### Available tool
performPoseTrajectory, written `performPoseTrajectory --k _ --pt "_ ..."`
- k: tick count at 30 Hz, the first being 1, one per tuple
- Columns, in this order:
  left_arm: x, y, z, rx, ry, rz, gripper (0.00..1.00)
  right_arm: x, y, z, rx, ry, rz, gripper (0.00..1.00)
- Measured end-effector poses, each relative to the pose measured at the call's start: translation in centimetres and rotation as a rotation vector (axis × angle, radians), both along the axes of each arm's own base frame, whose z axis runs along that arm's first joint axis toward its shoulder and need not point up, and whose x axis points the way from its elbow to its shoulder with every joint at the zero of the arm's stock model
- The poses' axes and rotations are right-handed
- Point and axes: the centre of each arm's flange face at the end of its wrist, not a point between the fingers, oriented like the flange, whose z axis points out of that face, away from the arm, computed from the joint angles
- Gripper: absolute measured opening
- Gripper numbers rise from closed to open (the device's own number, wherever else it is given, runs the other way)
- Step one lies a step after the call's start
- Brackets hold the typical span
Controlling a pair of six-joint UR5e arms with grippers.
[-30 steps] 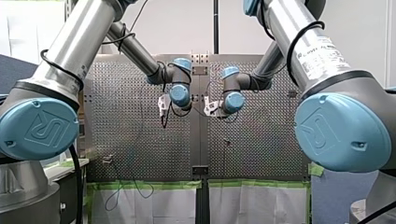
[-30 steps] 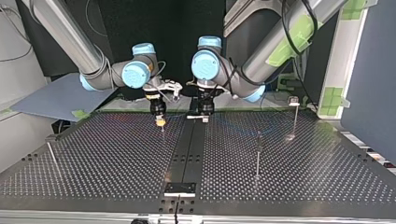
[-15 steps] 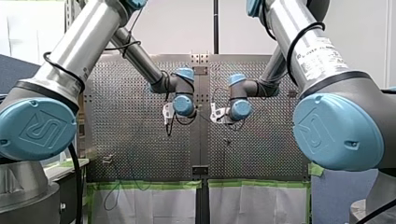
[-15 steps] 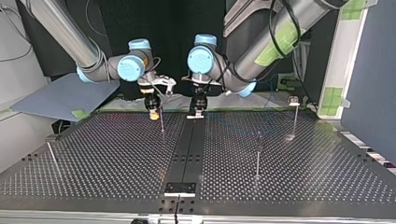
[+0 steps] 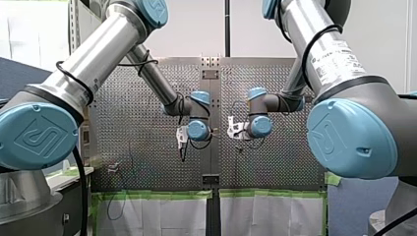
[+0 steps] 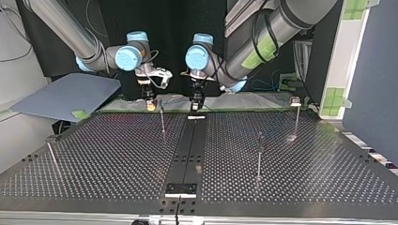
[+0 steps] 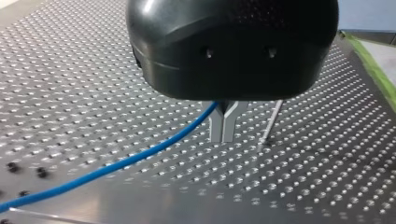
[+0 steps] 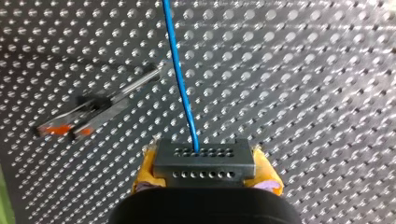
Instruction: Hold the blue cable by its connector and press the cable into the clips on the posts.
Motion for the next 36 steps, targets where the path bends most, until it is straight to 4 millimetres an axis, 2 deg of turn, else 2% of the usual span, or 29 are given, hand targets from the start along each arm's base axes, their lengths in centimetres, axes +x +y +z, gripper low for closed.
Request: performPoseTrajectory --k 11,16,21,26,36 --pt "-0.4 -1.1 -3.0 -0.011 -0.010 -0.020 0.00 -2.3 1.4 -3.2 0.019 -0.013 -0.008 0.00" --pt "-0.6 -1.3 -5.0 -0.005 -0.001 -0.020 0.00 -3.3 2.4 -6.0 0.047 0.004 -0.012 0.00" --pt "-0.9 -1.4 -5.6 -0.002 -0.002 -0.004 0.00 -3.8 3.2 -8.6 0.066 0.012 -0.016 0.00" --pt "-1.5 -1.6 -6.1 0.022 -0.003 0.019 0.00 -3.8 3.0 -9.0 0.051 -0.021 -0.021 0.00" --pt "-3.0 -1.5 -9.5 0.080 0.034 0.066 0.00 -4.3 1.3 -8.4 -0.016 -0.083 -0.020 0.00"
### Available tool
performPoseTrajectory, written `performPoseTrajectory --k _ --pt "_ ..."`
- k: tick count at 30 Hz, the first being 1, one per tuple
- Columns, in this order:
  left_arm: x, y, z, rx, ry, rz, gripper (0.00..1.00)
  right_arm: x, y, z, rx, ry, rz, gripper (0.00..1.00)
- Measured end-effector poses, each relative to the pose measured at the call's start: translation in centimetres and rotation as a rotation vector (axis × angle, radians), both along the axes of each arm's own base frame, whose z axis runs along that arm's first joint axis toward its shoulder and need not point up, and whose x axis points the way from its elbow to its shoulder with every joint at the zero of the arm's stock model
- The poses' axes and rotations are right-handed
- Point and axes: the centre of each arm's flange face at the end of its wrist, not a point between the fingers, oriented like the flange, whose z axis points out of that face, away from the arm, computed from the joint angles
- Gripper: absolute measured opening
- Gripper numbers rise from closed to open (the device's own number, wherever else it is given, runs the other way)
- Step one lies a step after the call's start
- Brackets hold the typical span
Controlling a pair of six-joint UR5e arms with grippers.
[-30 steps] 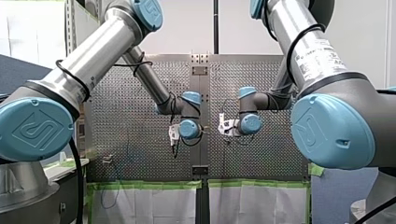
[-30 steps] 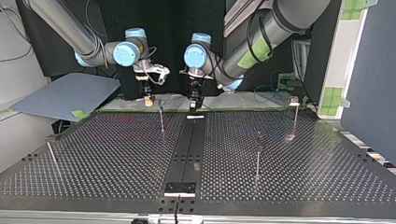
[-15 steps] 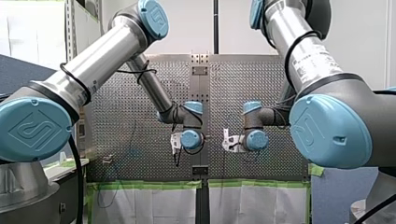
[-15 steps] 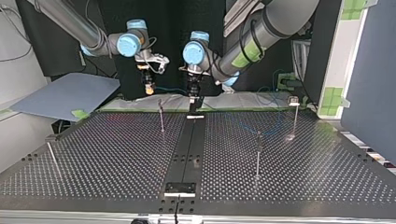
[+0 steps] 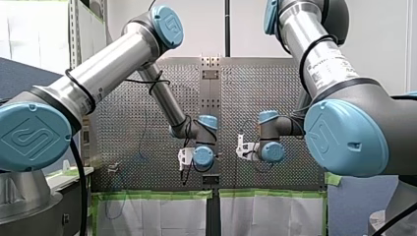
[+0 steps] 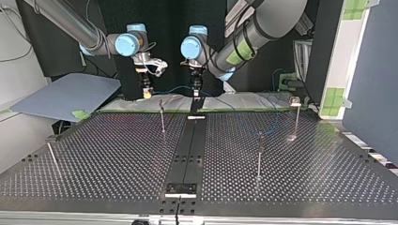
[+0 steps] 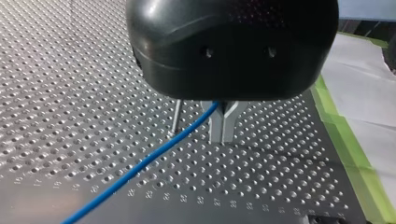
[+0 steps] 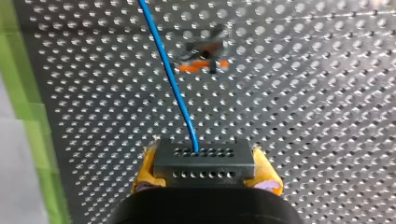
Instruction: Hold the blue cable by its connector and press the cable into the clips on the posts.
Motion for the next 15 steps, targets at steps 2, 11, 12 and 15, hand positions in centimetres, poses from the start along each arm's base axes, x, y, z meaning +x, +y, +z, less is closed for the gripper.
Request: performPoseTrajectory --k 2,11,12,15 --pt "-0.3 -0.1 -0.1 0.008 0.001 0.005 0.00 -0.1 -0.3 0.1 -0.016 -0.003 0.003 0.00" --pt "-2.5 -1.7 -0.1 0.030 -0.021 0.019 0.00 -0.9 -1.4 -0.9 -0.054 -0.004 0.020 0.00" --pt "-2.6 -1.9 -0.1 0.027 -0.026 0.023 0.00 -1.0 -1.4 -1.3 -0.051 -0.001 0.020 0.00" --pt "-3.0 -2.2 0.0 0.018 -0.041 0.036 0.00 -1.3 -1.5 -2.6 -0.046 0.005 0.019 0.00"
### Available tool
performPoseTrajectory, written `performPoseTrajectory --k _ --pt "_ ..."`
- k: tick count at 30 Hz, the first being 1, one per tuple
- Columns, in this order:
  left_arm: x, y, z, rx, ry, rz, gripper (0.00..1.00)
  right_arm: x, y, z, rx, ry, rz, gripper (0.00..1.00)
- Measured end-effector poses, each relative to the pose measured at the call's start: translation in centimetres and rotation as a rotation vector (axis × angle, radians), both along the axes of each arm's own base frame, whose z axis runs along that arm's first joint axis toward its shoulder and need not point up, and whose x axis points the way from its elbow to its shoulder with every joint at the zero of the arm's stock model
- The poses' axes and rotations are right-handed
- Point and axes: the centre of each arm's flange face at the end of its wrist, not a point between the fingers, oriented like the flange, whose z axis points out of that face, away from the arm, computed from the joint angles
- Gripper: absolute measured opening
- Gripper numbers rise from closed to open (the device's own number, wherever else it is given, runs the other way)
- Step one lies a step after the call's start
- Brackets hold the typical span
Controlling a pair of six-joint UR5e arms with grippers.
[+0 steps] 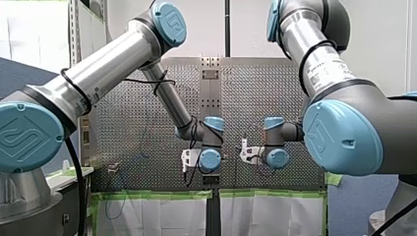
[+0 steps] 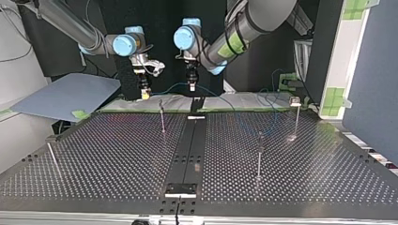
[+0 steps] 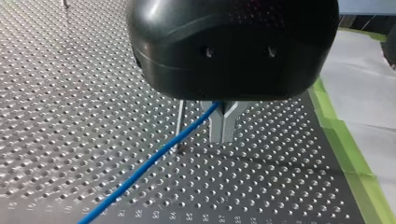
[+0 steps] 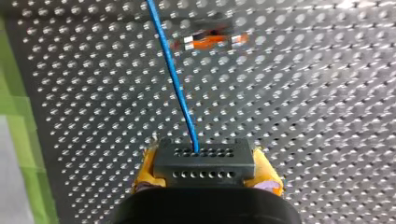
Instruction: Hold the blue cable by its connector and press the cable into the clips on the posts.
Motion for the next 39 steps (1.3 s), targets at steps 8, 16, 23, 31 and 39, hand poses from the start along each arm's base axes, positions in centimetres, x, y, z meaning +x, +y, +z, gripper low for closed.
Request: performPoseTrajectory --k 8,16,23,31,39 --pt "-0.3 -1.4 -0.9 0.002 0.001 0.021 0.00 -0.5 -0.3 -1.2 0.012 -0.011 0.004 0.00" --pt "-0.2 -3.7 -1.9 0.000 0.013 0.005 0.00 -0.4 -0.8 -1.0 0.010 -0.023 0.036 0.00" --pt "0.7 -5.7 -1.5 -0.026 -0.004 -0.004 0.00 -0.3 -1.4 -0.7 0.009 -0.025 0.038 0.00" --pt "2.2 -7.4 0.3 -0.062 -0.034 -0.010 0.00 -0.9 -2.5 -0.4 0.005 -0.044 0.028 0.00" --pt "2.4 -7.8 0.4 -0.068 -0.035 -0.038 0.00 -1.9 -4.3 0.2 0.004 -0.067 0.026 0.00"
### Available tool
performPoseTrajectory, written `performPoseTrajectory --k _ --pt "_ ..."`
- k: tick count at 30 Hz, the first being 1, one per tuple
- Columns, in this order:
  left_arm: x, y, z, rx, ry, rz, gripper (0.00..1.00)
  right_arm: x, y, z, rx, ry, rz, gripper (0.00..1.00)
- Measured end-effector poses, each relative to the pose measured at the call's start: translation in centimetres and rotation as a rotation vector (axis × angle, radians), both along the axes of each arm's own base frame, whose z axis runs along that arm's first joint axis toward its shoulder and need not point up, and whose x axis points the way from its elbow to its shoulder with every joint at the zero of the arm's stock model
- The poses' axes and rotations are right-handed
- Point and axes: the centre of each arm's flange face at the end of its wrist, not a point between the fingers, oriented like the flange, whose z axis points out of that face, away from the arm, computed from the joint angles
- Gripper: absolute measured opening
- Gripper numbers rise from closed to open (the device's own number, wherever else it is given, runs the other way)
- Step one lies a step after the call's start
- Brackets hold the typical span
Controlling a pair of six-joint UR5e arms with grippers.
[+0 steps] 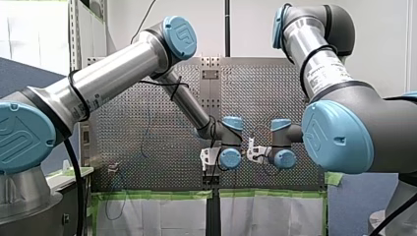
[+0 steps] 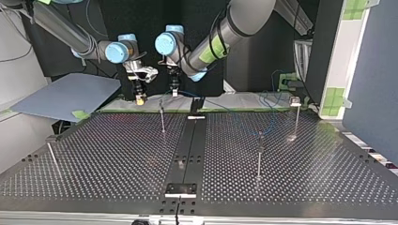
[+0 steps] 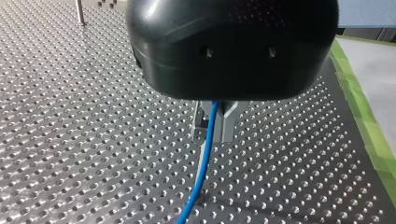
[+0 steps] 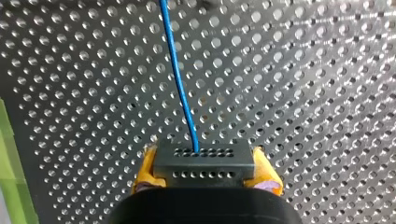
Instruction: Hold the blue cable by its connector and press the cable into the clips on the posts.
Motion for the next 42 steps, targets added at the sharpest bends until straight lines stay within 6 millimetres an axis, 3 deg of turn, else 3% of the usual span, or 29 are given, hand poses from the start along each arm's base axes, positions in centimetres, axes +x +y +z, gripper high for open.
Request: performPoseTrajectory --k 9,26,34,42 --pt "0.0 -0.1 -2.1 0.009 0.011 -0.034 0.00 -1.6 -1.8 0.4 0.010 0.000 -0.016 0.00" --pt "2.1 -1.7 0.1 -0.028 -0.019 -0.056 0.00 -3.0 -4.0 1.2 0.006 -0.014 -0.009 0.00" --pt "2.7 -1.8 0.1 -0.029 -0.012 -0.085 0.00 -3.3 -5.0 1.7 0.010 -0.021 -0.017 0.00" --pt "3.2 -2.6 -1.1 -0.026 0.021 -0.101 0.00 -3.6 -6.1 2.4 -0.005 -0.027 -0.022 0.00"
